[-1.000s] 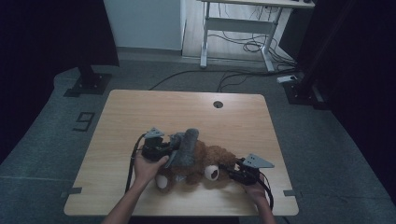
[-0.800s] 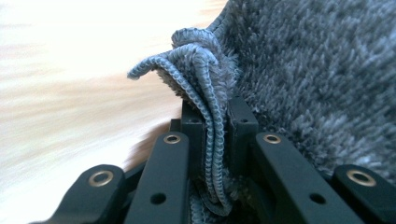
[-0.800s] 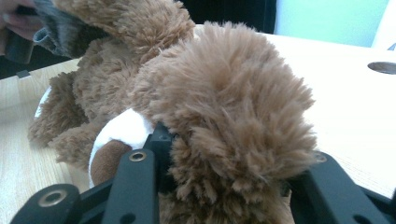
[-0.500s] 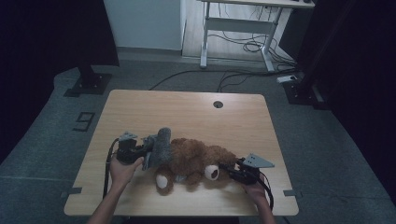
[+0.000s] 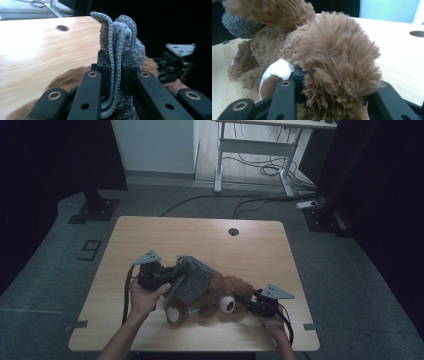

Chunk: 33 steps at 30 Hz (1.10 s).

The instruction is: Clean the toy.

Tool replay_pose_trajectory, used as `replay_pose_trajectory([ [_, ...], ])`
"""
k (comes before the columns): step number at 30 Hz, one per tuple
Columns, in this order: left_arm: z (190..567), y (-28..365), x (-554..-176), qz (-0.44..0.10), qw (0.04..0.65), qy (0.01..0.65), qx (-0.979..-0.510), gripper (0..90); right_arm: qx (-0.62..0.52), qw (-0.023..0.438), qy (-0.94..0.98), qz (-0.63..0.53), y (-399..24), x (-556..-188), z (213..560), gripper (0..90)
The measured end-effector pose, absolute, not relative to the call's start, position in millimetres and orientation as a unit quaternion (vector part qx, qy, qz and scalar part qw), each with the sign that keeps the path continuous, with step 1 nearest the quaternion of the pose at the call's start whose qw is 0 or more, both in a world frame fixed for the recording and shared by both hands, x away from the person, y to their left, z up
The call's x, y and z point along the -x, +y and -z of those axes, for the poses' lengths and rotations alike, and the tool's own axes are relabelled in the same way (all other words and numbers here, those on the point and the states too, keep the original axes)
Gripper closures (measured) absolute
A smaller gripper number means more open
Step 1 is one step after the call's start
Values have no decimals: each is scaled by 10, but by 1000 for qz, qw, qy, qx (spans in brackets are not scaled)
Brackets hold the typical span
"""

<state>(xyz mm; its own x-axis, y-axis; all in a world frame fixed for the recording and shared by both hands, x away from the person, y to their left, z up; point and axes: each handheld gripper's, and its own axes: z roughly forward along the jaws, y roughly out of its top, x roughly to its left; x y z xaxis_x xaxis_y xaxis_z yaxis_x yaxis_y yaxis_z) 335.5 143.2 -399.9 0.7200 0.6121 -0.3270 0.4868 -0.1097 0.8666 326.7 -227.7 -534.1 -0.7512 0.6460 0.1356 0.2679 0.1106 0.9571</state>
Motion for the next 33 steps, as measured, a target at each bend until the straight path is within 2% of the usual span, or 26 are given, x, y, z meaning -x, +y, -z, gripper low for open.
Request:
replay_pose_trajectory([
  [11,3897,503,-3391,-41,549,304,-777,803,-313,162,728,-588,-2277,-3270,5343,572],
  [18,4202,28,-3492,-23,496,309,-811,801,-313,162,729,-587,-2276,-3268,5343,572],
  [26,4337,-115,-3554,-44,465,325,-822,801,-318,166,729,-583,-2271,-3275,5351,573],
  [33,4352,25,-3625,-82,447,346,-821,799,-317,170,729,-582,-2266,-3273,5351,573],
])
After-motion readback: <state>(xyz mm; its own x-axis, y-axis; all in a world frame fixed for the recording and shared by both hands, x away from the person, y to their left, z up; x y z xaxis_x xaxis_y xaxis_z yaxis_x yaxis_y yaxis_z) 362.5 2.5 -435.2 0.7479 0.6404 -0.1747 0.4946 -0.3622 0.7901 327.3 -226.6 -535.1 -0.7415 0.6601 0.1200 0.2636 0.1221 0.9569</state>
